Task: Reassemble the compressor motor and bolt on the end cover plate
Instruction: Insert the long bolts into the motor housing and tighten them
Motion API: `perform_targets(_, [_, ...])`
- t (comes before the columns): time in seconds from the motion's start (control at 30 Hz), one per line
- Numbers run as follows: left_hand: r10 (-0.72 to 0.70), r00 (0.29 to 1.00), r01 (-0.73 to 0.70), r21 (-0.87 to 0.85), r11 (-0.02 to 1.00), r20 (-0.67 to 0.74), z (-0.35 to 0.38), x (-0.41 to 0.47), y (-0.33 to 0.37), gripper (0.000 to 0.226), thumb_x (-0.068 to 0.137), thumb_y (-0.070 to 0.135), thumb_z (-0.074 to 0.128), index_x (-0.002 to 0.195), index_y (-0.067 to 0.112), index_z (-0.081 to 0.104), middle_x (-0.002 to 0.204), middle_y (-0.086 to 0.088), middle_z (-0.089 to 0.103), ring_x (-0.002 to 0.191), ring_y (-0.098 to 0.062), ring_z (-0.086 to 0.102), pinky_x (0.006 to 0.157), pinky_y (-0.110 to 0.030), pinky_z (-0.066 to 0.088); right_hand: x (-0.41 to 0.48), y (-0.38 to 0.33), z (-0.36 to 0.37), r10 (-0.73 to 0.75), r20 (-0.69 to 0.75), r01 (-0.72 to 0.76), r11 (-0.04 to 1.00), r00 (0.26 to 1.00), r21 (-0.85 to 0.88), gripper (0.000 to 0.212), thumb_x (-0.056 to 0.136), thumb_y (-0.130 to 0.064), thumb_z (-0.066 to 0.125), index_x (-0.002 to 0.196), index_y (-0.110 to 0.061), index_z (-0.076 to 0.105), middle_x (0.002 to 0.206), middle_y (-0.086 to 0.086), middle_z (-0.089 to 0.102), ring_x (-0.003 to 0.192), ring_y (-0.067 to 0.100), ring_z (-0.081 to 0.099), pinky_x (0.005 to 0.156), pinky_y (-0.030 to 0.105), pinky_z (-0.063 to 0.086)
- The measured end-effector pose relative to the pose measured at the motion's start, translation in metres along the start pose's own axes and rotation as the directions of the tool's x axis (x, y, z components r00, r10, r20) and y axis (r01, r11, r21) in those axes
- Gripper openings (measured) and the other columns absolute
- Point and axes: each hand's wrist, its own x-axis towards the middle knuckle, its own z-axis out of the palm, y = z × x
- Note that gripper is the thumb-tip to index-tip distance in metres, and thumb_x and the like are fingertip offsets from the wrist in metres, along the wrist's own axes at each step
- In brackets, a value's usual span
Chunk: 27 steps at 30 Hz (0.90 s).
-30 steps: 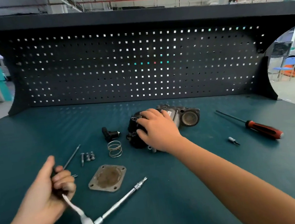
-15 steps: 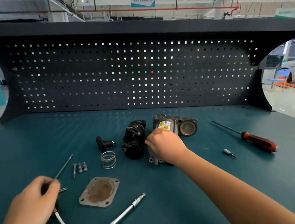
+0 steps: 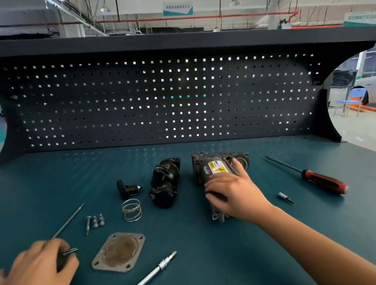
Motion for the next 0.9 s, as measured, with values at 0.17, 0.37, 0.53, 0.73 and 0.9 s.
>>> perform_targets(0.17, [0.04,0.996,-0.054,-0.178,0.983,-0.078,-0.042,-0.022,0.04,0.013,0.068,0.038,0.058,0.071,0.043,0.047,0.082,0.005,0.055,0.075,-0.025,0.058,0.072,-0.058,0.049,-0.014,0.006,-0.005,0.147,-0.089,-0.139,0.986,0.985,0.086,0.005,0.07,-0.018,0.076,0.075,-0.016,0.076,0.087,-0.008,0.072,0.096,0.016,0.067,0.097,0.069,0.023])
perform_targets(0.37, [0.262,0.964,-0.199,-0.562,0.803,0.034,-0.081,-0.037,0.126,0.033,0.077,0.008,0.071,0.083,0.037,0.06,0.083,0.015,0.069,0.08,0.008,0.06,0.078,-0.022,0.045,-0.051,0.019,-0.01,0.644,0.241,-0.662,0.56,0.726,0.497,0.09,0.072,-0.037,0.077,0.144,-0.033,0.024,0.15,-0.014,0.023,0.138,0.005,0.022,0.11,0.025,0.019])
perform_targets(0.53, [0.533,0.791,-0.287,-0.588,0.756,0.3,-0.059,-0.037,0.213,0.024,0.082,0.025,0.067,0.103,0.03,0.055,0.096,0.015,0.064,0.088,0.007,0.058,0.079,-0.006,0.041,-0.069,0.045,-0.016,0.656,0.502,-0.826,0.448,0.563,0.342,0.098,0.073,-0.039,0.077,0.149,-0.023,0.017,0.15,-0.007,0.027,0.14,0.012,0.024,0.104,0.02,0.022])
perform_targets(0.73, [0.535,0.712,-0.219,-0.581,0.784,0.453,-0.022,-0.03,0.28,0.085,0.079,0.048,0.065,0.146,0.03,0.015,0.134,0.007,0.048,0.115,-0.005,0.047,0.086,-0.017,0.036,-0.086,0.09,-0.024,0.885,0.174,-0.902,0.428,0.432,0.064,0.041,0.087,-0.022,0.061,0.126,-0.01,0.056,0.129,0.008,0.052,0.115,0.023,0.052,0.091,0.028,0.039])
perform_targets(0.9, [0.502,0.746,-0.148,-0.627,0.765,0.437,-0.004,-0.036,0.297,0.093,0.082,0.042,0.064,0.148,0.031,-0.001,0.121,0.014,0.049,0.098,-0.001,0.045,0.06,0.001,0.03,-0.087,0.096,-0.013,0.873,0.222,-0.889,0.454,0.434,-0.049,0.028,0.091,-0.023,0.056,0.115,-0.012,0.065,0.117,0.009,0.063,0.112,0.027,0.053,0.081,0.028,0.041])
